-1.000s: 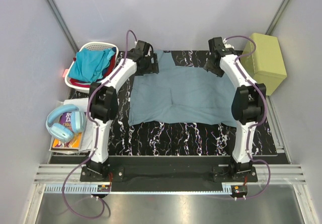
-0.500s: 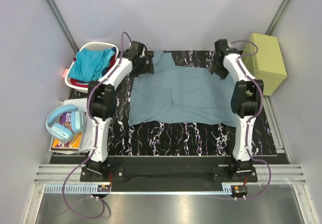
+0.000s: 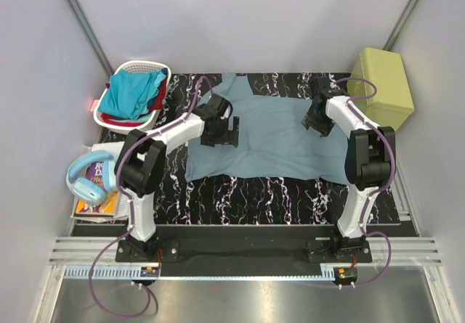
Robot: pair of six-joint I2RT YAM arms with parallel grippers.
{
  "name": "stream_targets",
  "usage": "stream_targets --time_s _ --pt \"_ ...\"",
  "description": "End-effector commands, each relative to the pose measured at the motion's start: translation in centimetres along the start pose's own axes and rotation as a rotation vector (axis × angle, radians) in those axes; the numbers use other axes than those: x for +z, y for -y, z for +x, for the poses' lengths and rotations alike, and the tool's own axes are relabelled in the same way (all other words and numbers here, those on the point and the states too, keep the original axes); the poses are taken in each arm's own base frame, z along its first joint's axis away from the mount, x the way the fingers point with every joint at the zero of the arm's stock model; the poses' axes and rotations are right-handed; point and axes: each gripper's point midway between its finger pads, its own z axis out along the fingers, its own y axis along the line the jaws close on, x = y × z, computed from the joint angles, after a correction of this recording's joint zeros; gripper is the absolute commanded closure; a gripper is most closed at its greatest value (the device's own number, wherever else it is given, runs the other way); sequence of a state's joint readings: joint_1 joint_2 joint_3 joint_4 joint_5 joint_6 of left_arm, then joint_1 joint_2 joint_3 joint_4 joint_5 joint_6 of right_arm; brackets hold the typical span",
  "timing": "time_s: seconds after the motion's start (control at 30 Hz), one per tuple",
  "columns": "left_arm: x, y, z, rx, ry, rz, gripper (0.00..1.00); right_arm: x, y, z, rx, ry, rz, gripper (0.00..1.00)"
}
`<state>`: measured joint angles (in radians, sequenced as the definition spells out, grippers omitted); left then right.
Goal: Fold and stack the t-shirts
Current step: Fold the flattened tshirt in 1/3 of the way
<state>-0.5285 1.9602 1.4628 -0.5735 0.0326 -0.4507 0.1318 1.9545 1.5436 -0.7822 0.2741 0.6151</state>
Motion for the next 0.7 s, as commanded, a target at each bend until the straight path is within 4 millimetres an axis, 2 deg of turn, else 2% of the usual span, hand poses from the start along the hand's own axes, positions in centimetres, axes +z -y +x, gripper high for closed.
stream_targets --time_s 0.0,0.03,0.07,0.1,0.17,0.2,0.23,0.37,0.47,0.67 --pt "-1.1 0.1 -0.8 -0.025 0.053 0.029 0.05 -1.4 0.7 -0.8 0.039 0.058 0.003 0.37" --pt "-1.4 -0.1 -0.7 -0.027 0.058 0.023 0.04 -1.6 0.9 -0.5 0.041 0.055 0.003 0.37" --pt "-1.5 -0.6 0.3 -0.024 0.046 0.005 0.04 -1.6 1.4 0.3 0.037 0.043 0.010 0.37" --pt "-1.8 -1.2 0.7 -0.028 0.048 -0.016 0.03 -2.4 1.7 0.2 0.044 0.061 0.005 0.37" --pt "-3.3 -2.0 1.6 -0.049 0.062 -0.043 0.02 -2.7 2.3 1.3 0.035 0.059 0.012 0.37" --pt "-3.9 -2.5 1.8 -0.062 0.082 -0.064 0.01 -3.8 2.4 1.1 0.040 0.083 -0.008 0.37" --pt "-5.4 -2.7 2.1 -0.063 0.113 -0.064 0.01 -4.1 2.5 1.4 0.038 0.087 -0.011 0.37" --pt "-8.5 -2.3 2.3 -0.034 0.186 -0.062 0.01 -5.3 2.8 3.0 0.000 0.098 -0.020 0.37" --pt "-9.8 -2.0 3.9 -0.031 0.178 -0.041 0.01 -6.3 2.4 4.4 -0.021 0.103 -0.037 0.37" --pt "-7.8 -2.4 9.3 -0.042 0.074 -0.044 0.01 -8.3 2.6 7.1 -0.040 0.091 -0.079 0.37"
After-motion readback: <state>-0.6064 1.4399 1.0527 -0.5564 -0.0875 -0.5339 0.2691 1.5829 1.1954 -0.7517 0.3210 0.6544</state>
